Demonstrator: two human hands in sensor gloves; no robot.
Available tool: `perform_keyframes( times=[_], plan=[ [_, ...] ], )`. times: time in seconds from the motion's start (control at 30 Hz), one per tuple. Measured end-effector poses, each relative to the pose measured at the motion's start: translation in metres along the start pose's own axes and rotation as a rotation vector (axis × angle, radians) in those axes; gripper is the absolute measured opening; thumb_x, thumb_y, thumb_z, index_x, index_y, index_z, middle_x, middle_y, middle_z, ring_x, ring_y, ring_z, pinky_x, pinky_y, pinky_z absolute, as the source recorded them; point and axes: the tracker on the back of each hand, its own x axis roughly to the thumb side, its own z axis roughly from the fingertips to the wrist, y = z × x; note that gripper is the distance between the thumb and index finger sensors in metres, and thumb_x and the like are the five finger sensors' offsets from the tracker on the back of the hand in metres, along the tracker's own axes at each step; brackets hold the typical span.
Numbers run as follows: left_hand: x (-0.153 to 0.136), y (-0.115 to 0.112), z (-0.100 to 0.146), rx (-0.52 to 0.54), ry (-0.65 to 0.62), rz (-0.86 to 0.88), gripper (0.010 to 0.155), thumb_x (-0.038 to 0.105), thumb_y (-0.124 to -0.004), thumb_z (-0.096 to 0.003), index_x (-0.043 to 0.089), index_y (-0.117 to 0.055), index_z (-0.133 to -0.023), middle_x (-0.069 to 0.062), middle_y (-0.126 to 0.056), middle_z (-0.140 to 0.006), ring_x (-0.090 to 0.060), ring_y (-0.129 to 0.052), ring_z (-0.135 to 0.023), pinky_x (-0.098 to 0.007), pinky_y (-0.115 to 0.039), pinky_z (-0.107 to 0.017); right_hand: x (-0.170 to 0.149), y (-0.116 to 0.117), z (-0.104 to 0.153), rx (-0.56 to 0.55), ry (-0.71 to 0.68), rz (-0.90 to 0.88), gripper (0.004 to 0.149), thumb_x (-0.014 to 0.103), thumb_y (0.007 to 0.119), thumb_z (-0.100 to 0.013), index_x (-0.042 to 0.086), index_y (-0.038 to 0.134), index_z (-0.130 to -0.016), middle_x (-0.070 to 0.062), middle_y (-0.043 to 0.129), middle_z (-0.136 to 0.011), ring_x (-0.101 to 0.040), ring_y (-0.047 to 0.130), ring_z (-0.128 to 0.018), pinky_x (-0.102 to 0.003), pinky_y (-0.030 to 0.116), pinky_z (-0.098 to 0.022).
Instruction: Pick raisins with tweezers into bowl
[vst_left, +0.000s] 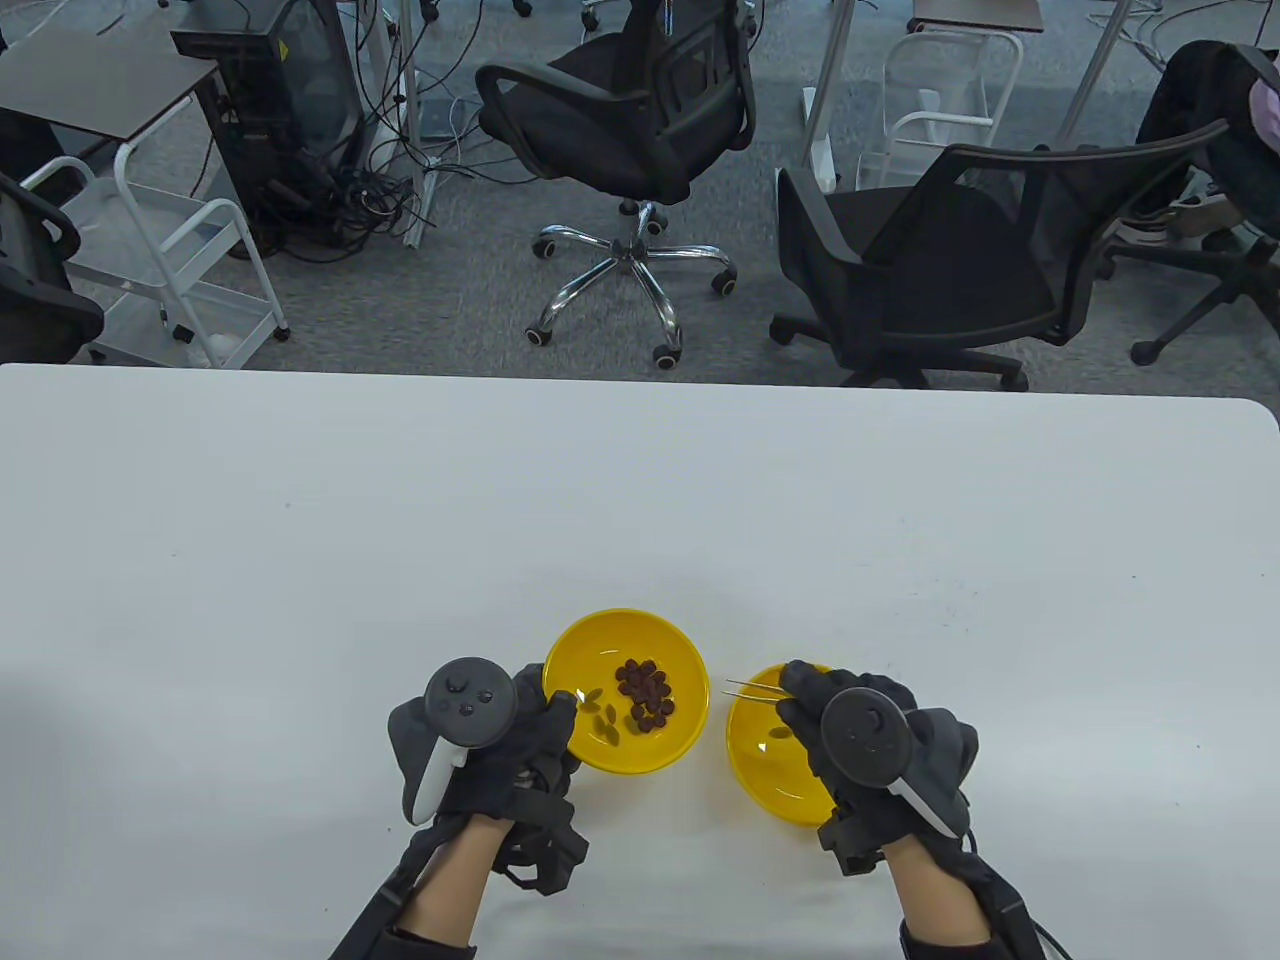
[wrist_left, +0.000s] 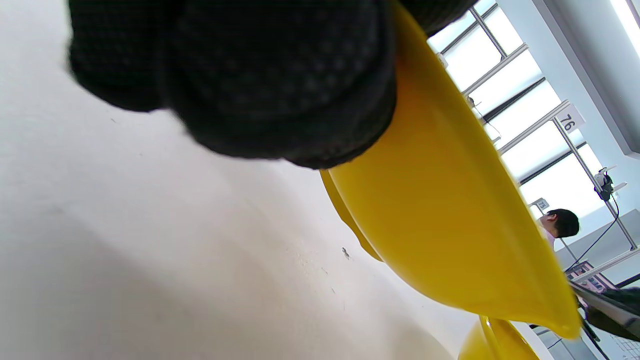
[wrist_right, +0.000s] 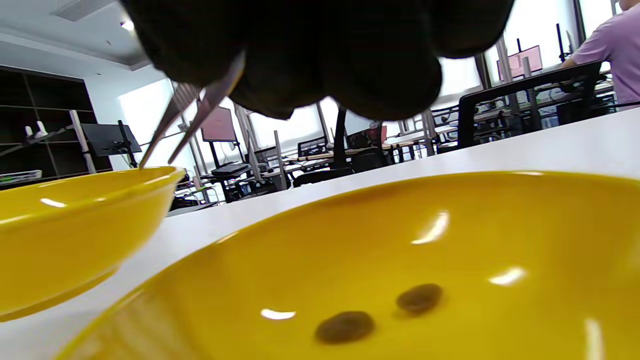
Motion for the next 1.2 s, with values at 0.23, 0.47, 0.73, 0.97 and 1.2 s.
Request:
perform_keyframes(
  times=[0.23, 0.47, 0.73, 0.97, 1.2],
  plan=[
    [0.003, -0.003, 0.001, -0.008, -0.014, 0.001, 0.06, 0.034, -0.065, -0.0546, -0.008, -0.06, -0.096, -0.005, -0.103, -0.039, -0.006, -0.103, -0.015, -0.038, -0.091, -0.032, 0.039, 0.012, 0.007, 0.03, -0.126, 0.069, 0.048, 0.038, 0.078, -0.042, 0.016, 0.092, -0.082, -0.001, 0.092, -0.059, -0.016, 0.095, -0.042, -0.055, 0.066, -0.062],
    [0.004, -0.004, 0.002, -0.008, -0.022, -0.005, 0.06, 0.034, -0.065, -0.0545, -0.008, -0.06, -0.096, -0.005, -0.103, -0.039, -0.006, -0.103, -0.014, -0.038, -0.091, -0.032, 0.06, 0.022, 0.008, 0.021, -0.184, 0.17, 0.048, 0.038, 0.079, -0.042, 0.016, 0.092, -0.082, -0.001, 0.092, -0.058, -0.016, 0.096, -0.042, -0.055, 0.066, -0.062],
    [0.006, -0.005, 0.002, -0.003, -0.029, -0.001, 0.06, 0.034, -0.065, -0.0545, -0.008, -0.06, -0.096, -0.005, -0.103, -0.039, -0.006, -0.103, -0.015, -0.038, -0.091, -0.032, 0.078, 0.027, 0.009, -0.01, -0.236, 0.306, 0.048, 0.039, 0.079, -0.042, 0.017, 0.092, -0.082, -0.001, 0.092, -0.058, -0.016, 0.096, -0.042, -0.055, 0.066, -0.062],
    [0.006, -0.005, 0.002, -0.006, -0.027, 0.0, 0.06, 0.034, -0.065, -0.0546, -0.008, -0.06, -0.096, -0.005, -0.103, -0.039, -0.006, -0.103, -0.015, -0.038, -0.091, -0.032, 0.081, 0.028, 0.009, -0.013, -0.245, 0.323, 0.047, 0.038, 0.078, -0.042, 0.016, 0.092, -0.081, -0.001, 0.092, -0.058, -0.016, 0.095, -0.041, -0.055, 0.066, -0.062],
    [0.006, -0.004, 0.003, -0.008, -0.026, 0.006, 0.06, 0.034, -0.065, -0.0545, -0.008, -0.06, -0.096, -0.005, -0.103, -0.039, -0.006, -0.103, -0.014, -0.038, -0.091, -0.032, 0.078, 0.027, 0.008, -0.02, -0.242, 0.289, 0.047, 0.037, 0.078, -0.041, 0.016, 0.093, -0.081, -0.001, 0.092, -0.058, -0.016, 0.095, -0.041, -0.055, 0.066, -0.062]
  ],
)
